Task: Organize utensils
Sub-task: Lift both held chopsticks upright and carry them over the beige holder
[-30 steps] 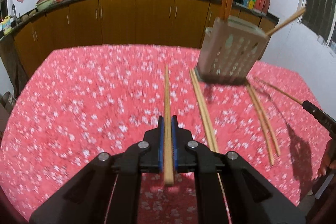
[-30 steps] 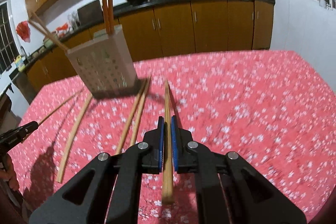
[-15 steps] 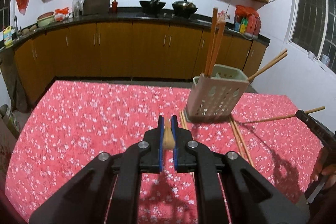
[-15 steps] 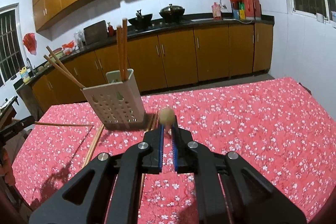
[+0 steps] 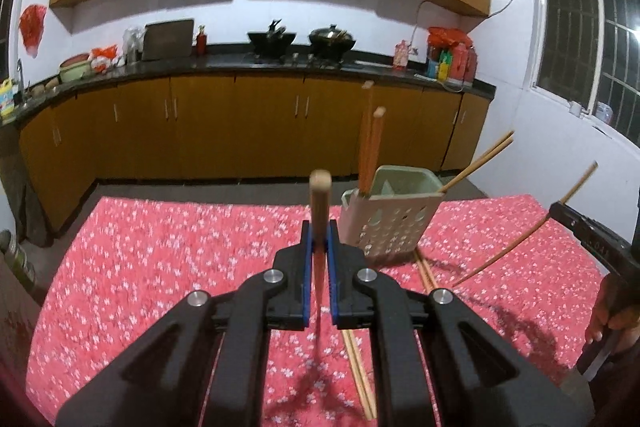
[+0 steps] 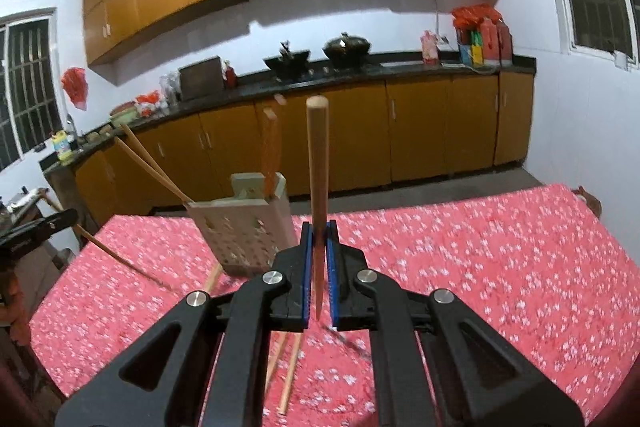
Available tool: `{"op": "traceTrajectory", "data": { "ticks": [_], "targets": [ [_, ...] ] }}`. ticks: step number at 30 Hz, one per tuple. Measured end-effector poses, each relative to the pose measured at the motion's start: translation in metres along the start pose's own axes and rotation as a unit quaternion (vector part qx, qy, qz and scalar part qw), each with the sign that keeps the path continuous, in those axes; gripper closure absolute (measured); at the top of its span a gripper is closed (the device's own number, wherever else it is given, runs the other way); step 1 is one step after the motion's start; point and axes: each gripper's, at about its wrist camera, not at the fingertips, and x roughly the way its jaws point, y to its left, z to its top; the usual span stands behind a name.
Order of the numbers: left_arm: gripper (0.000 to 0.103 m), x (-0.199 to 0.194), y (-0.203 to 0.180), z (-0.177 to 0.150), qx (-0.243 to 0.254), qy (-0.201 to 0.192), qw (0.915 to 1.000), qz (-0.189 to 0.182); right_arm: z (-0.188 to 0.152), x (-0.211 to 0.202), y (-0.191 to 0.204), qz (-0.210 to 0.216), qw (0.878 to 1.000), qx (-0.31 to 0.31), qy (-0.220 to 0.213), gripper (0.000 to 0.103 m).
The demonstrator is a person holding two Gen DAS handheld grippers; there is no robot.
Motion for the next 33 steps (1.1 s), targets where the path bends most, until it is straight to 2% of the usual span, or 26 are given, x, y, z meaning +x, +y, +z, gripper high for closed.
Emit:
{"op": "traceTrajectory", "data": {
  "ticks": [5, 9, 17, 26, 33],
  "targets": [
    [0.095, -0.019, -0.016, 0.024, 0.017, -0.033, 0.9990, -0.023, 0.028, -0.017, 0.016, 0.045, 0.998, -0.001, -0.038, 0.096],
    [0.095, -0.027, -0.030, 0.047, 0.021, -0.068, 0.9970, -0.031, 0.049, -0.025, 0.032, 0.064, 0.995, -0.013, -0.074, 0.096],
    [0.095, -0.015, -0.053, 0.099, -0.003, -0.143, 0.9893, -0.027, 0.074, -0.001, 0.049, 0.055, 0.992, -0.025, -0.109, 0.096],
    [0.095, 0.016, -0.059, 0.124, -0.045, -0.203, 0.9780, -0.002, 0.077, 0.042, 0.045, 0.038, 0.995, -0.011, -0.091, 0.096],
    [0.095, 0.047, -0.063, 0.114, -0.038, -0.205, 0.9779, 0.009, 0.062, 0.069, 0.045, 0.037, 0.998, -0.009, -0.048, 0.096]
  ]
}}
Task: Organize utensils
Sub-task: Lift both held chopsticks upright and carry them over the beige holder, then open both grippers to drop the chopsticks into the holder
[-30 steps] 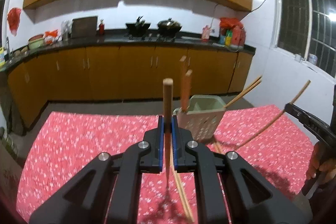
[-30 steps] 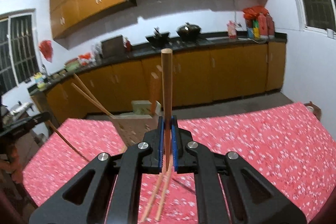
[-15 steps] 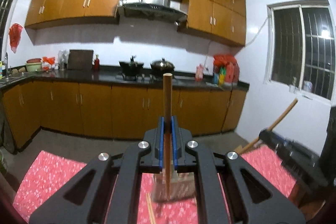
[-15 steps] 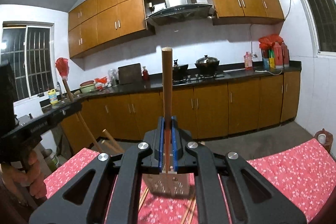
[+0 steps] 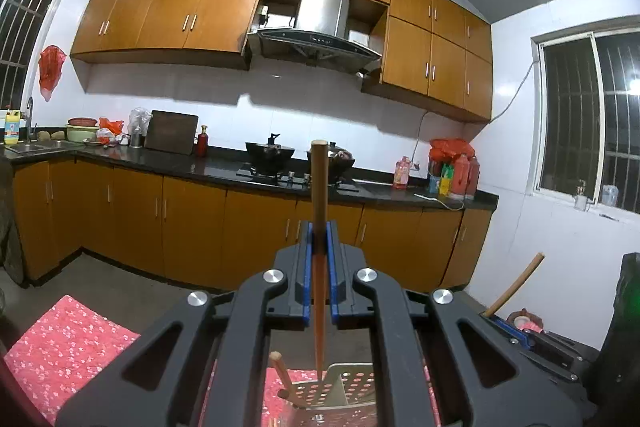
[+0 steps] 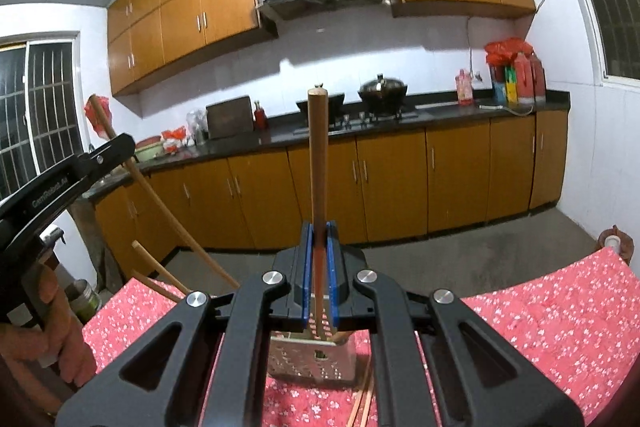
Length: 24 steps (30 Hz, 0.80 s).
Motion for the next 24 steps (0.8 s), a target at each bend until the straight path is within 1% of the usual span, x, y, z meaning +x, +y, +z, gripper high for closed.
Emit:
{"op": "traceTrajectory", "data": {
  "ticks": [5, 11, 15, 19, 21, 22, 24],
  "targets": [
    [0.095, 0.013, -0.001, -0.019, 0.009, 0.023, 0.9997, -0.004, -0.005, 0.006, 0.001, 0.003, 1.000, 0.000, 0.015, 0.095],
    [0.093, 0.018, 0.007, -0.032, -0.005, 0.052, 0.9986, -0.007, -0.006, 0.010, 0.000, 0.007, 0.999, 0.008, 0.031, 0.095],
    [0.092, 0.011, 0.012, -0.032, -0.008, 0.056, 0.9984, -0.008, -0.003, 0.006, 0.000, 0.007, 1.000, 0.010, 0.027, 0.095],
    [0.089, 0.002, 0.016, -0.026, -0.017, 0.051, 0.9985, -0.010, 0.002, -0.005, 0.002, 0.010, 1.000, 0.010, 0.015, 0.095],
    [0.086, -0.004, 0.017, -0.022, -0.022, 0.046, 0.9986, -0.013, 0.005, -0.009, 0.005, 0.009, 1.000, 0.005, 0.009, 0.091],
    [0.085, -0.008, 0.017, -0.021, -0.021, 0.041, 0.9989, -0.012, 0.005, -0.010, 0.006, 0.006, 1.000, 0.001, 0.008, 0.085],
    [0.085, -0.011, 0.016, -0.022, -0.013, 0.036, 0.9993, -0.006, 0.003, -0.002, 0.011, -0.006, 1.000, -0.012, 0.018, 0.085]
  ]
}}
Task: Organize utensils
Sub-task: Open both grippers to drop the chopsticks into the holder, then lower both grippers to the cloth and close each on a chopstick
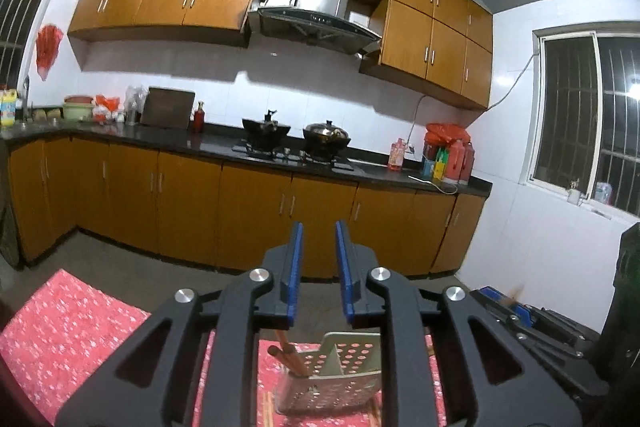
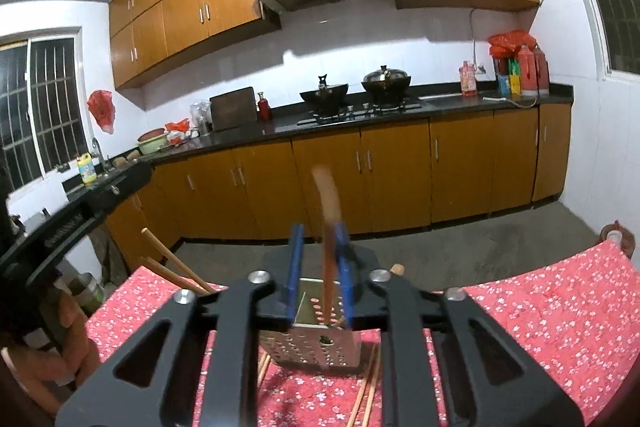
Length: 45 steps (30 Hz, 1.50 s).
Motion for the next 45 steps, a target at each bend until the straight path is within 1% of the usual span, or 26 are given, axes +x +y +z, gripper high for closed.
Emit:
{"op": "traceTrajectory", "data": {
  "ticks": [2, 4, 5, 6, 7, 8, 10, 12, 14, 16, 18, 19, 20, 21, 23, 25, 26, 28, 31, 34, 37, 43, 45],
  "targets": [
    [0.085, 0.001, 0.000, -0.001, -0.006, 0.010, 0.9999, -0.002, -0.001, 0.008, 0.002, -0.002, 1.000, -0.002, 0.013, 0.085],
    [0.085, -0.001, 0.002, -0.001, -0.014, 0.014, 0.9998, -0.002, 0.001, 0.007, 0.002, -0.004, 1.000, 0.001, 0.012, 0.085],
    [0.085, -0.003, 0.002, 0.000, -0.016, 0.013, 0.9998, -0.005, 0.003, 0.001, 0.002, 0.003, 1.000, 0.005, 0.005, 0.084],
    [0.085, -0.007, 0.003, 0.002, -0.019, 0.011, 0.9997, -0.008, 0.005, -0.007, 0.001, 0.006, 1.000, 0.007, -0.006, 0.081],
    [0.085, -0.012, 0.006, 0.005, -0.021, 0.007, 0.9997, -0.009, 0.007, -0.014, 0.000, 0.005, 1.000, 0.007, -0.014, 0.069],
    [0.085, -0.016, 0.008, 0.008, -0.025, 0.005, 0.9996, -0.010, 0.010, -0.026, -0.002, 0.003, 0.999, 0.008, -0.031, 0.059],
    [0.085, -0.026, 0.016, 0.012, -0.039, 0.008, 0.9991, -0.015, 0.013, -0.044, -0.008, 0.004, 0.999, 0.012, -0.048, 0.058],
    [0.083, -0.038, 0.026, 0.011, -0.045, 0.015, 0.9988, -0.013, 0.010, -0.059, -0.016, 0.003, 0.998, 0.020, -0.055, 0.058],
    [0.080, -0.048, 0.033, 0.003, -0.041, 0.024, 0.9988, -0.007, -0.003, -0.070, -0.027, -0.010, 0.999, 0.024, -0.046, 0.058],
    [0.080, -0.056, 0.041, -0.012, -0.032, 0.041, 0.9986, 0.005, -0.016, -0.070, -0.037, -0.022, 0.999, 0.029, -0.029, 0.058],
    [0.080, -0.059, 0.048, -0.034, -0.021, 0.072, 0.9969, 0.026, -0.044, -0.061, -0.047, -0.040, 0.998, 0.036, 0.013, 0.058],
    [0.080, -0.059, 0.051, -0.047, -0.014, 0.087, 0.9954, 0.036, -0.054, -0.055, -0.051, -0.042, 0.998, 0.038, 0.033, 0.058],
    [0.080, -0.058, 0.054, -0.059, -0.009, 0.102, 0.9938, 0.044, -0.073, -0.044, -0.055, -0.046, 0.996, 0.041, 0.067, 0.059],
    [0.080, -0.056, 0.057, -0.073, -0.003, 0.120, 0.9915, 0.051, -0.086, -0.035, -0.057, -0.050, 0.993, 0.044, 0.093, 0.060],
    [0.080, -0.047, 0.061, -0.107, 0.004, 0.173, 0.9831, 0.059, -0.118, -0.013, -0.058, -0.045, 0.986, 0.049, 0.152, 0.074],
    [0.080, -0.040, 0.064, -0.130, 0.004, 0.208, 0.9764, 0.058, -0.145, 0.004, -0.055, -0.036, 0.978, 0.052, 0.200, 0.082],
    [0.080, -0.037, 0.064, -0.140, 0.003, 0.224, 0.9729, 0.057, -0.159, 0.012, -0.052, -0.030, 0.973, 0.054, 0.223, 0.084],
    [0.080, -0.034, 0.065, -0.159, -0.003, 0.252, 0.9665, 0.048, -0.175, 0.021, -0.046, -0.024, 0.968, 0.052, 0.246, 0.084],
    [0.080, -0.034, 0.064, -0.183, -0.006, 0.279, 0.9597, 0.035, -0.191, 0.030, -0.040, -0.023, 0.963, 0.041, 0.265, 0.084],
    [0.080, -0.034, 0.064, -0.197, -0.008, 0.297, 0.9546, 0.020, -0.203, 0.037, -0.037, -0.029, 0.960, 0.029, 0.278, 0.084],
    [0.080, -0.034, 0.064, -0.208, -0.014, 0.312, 0.9499, 0.009, -0.206, 0.038, -0.034, -0.045, 0.961, 0.011, 0.271, 0.095],
    [0.082, -0.027, 0.061, -0.224, -0.023, 0.339, 0.9405, -0.008, -0.204, 0.027, -0.068, -0.094, 0.959, 0.061, 0.259, 0.095],
    [0.084, -0.026, 0.060, -0.228, -0.024, 0.345, 0.9383, -0.013, -0.204, 0.026, -0.074, -0.098, 0.959, 0.067, 0.258, 0.095]
  ]
}}
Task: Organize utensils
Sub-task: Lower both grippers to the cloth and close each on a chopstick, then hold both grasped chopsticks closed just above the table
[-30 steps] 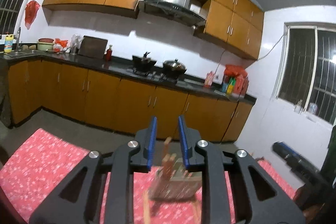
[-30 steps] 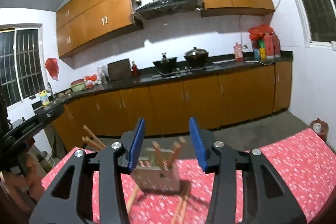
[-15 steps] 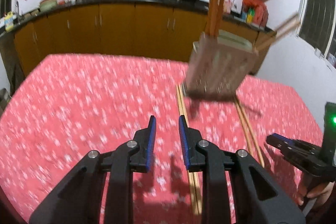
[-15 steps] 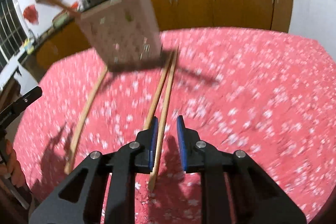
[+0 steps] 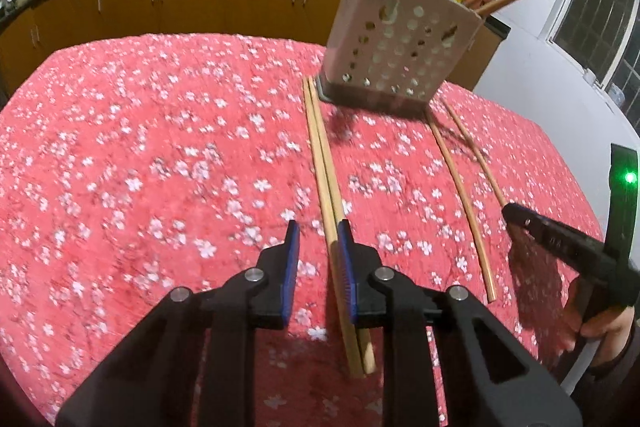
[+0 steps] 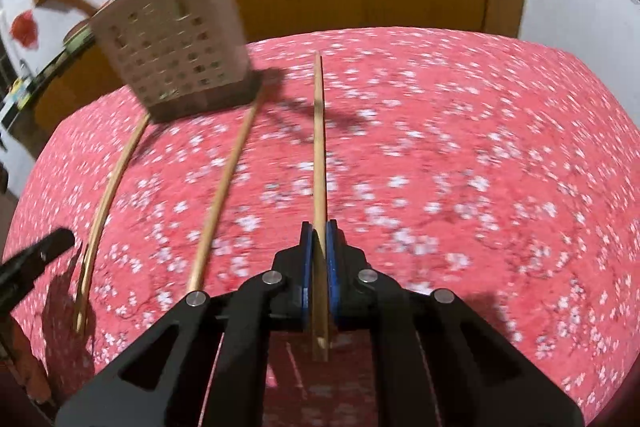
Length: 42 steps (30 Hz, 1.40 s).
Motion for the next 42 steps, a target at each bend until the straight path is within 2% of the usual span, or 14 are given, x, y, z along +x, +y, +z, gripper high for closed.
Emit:
{"op": "traceTrajectory", "data": {
  "ticks": [10, 16, 18, 26, 30, 42],
  "targets": [
    [0.088, 0.014, -0.014, -0.006, 0.031, 0.019, 0.9993, 0.013, -0.003, -0.004, -0.008, 0.005, 1.000, -0.001, 0.000, 0.095],
    [0.089, 0.022, -0.025, -0.005, 0.048, 0.019, 0.9979, 0.039, -0.006, -0.006, 0.008, 0.010, 1.000, -0.023, 0.000, 0.095],
    [0.094, 0.023, -0.024, -0.003, 0.046, 0.018, 0.9977, 0.047, -0.006, -0.005, 0.010, 0.009, 1.000, -0.024, 0.000, 0.095],
    [0.095, 0.018, 0.018, 0.012, -0.001, 0.012, 0.9959, 0.090, -0.002, -0.004, 0.003, -0.008, 1.000, -0.026, -0.008, 0.095],
    [0.095, 0.016, 0.038, 0.017, -0.021, 0.008, 0.9965, 0.080, 0.001, -0.002, -0.006, -0.015, 1.000, -0.019, -0.013, 0.095],
    [0.093, 0.011, 0.041, 0.013, -0.030, -0.007, 0.9970, 0.071, -0.001, -0.002, -0.006, -0.014, 0.999, -0.022, -0.018, 0.095]
  ]
}}
